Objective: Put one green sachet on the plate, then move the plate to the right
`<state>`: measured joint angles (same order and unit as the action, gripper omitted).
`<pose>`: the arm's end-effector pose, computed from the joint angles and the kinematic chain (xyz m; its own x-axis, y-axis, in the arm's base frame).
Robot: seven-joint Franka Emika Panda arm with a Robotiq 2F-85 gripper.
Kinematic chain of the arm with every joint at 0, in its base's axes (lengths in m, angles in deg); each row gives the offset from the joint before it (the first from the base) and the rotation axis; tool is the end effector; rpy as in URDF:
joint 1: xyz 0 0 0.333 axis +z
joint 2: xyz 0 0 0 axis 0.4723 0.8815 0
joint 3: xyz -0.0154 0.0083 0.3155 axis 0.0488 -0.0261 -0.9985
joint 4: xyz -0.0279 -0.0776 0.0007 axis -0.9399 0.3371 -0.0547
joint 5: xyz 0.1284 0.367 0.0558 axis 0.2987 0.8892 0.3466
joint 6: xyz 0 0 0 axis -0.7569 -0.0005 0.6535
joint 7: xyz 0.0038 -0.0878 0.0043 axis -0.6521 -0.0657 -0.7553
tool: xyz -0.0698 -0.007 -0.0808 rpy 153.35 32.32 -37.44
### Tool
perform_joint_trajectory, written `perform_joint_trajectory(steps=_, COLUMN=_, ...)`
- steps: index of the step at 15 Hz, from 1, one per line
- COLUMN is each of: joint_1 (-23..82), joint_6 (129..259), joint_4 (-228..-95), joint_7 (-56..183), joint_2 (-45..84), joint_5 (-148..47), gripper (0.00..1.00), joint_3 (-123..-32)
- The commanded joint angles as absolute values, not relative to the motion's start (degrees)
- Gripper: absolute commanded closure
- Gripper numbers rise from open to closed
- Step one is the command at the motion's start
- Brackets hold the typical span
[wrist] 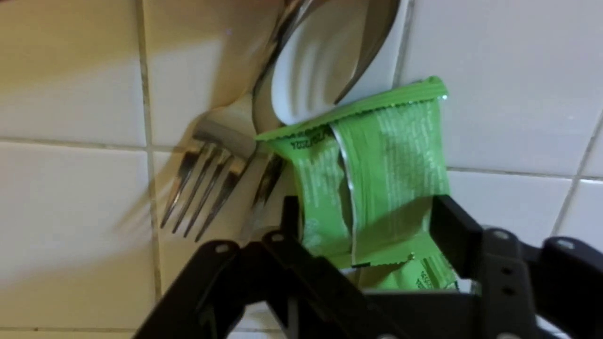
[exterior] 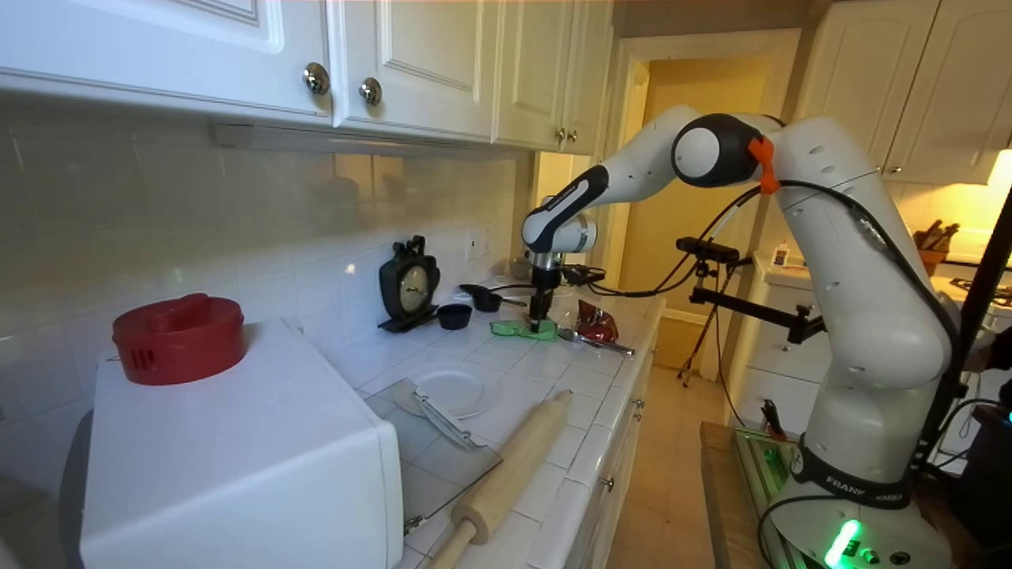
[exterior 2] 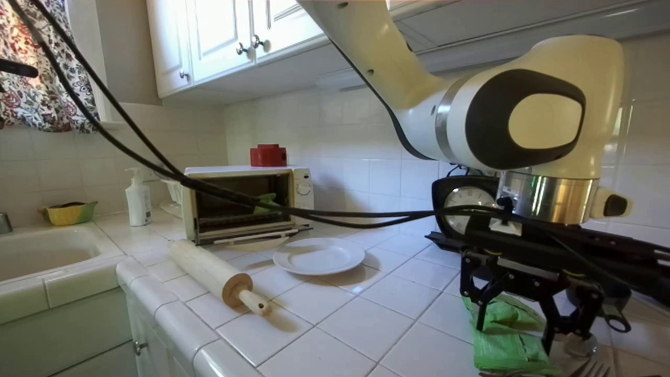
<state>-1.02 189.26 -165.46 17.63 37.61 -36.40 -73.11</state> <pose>0.5476 -0.4026 0.2553 0.9985 -0.0363 0.0419 -0.0342 -0.9982 -0.0492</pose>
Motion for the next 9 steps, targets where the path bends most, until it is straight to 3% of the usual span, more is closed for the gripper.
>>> perform_joint_trajectory(steps=1, joint_1=-1.9, joint_6=188.0, joint_4=-163.1, joint_7=16.8, joint_2=38.7, joint_5=-36.9, gripper=0.58, joint_3=-74.2)
perform_joint_trajectory(steps=7, joint_1=-1.6, joint_6=188.6, joint_4=-163.5, joint_7=16.8, joint_2=37.7, joint_5=-37.3, gripper=0.97, joint_3=-74.1)
perform_joint_trajectory(steps=9, joint_1=-1.3, joint_6=188.4, joint_4=-163.8, joint_7=17.3, joint_2=37.2, joint_5=-37.6, gripper=1.00, joint_3=-74.0)
